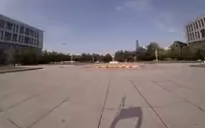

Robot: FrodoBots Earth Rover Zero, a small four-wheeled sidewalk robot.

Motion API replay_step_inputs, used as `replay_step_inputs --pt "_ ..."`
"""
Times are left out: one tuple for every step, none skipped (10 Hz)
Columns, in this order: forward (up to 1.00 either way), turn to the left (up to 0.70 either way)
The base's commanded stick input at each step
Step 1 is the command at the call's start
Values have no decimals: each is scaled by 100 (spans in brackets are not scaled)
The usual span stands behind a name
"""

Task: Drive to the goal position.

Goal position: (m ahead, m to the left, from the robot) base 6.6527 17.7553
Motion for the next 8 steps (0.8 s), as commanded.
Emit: replay_step_inputs --pt "100 -39" --pt "100 -39" --pt "100 -39" --pt "100 -39" --pt "100 1" --pt "100 1" --pt "100 1" --pt "100 1"
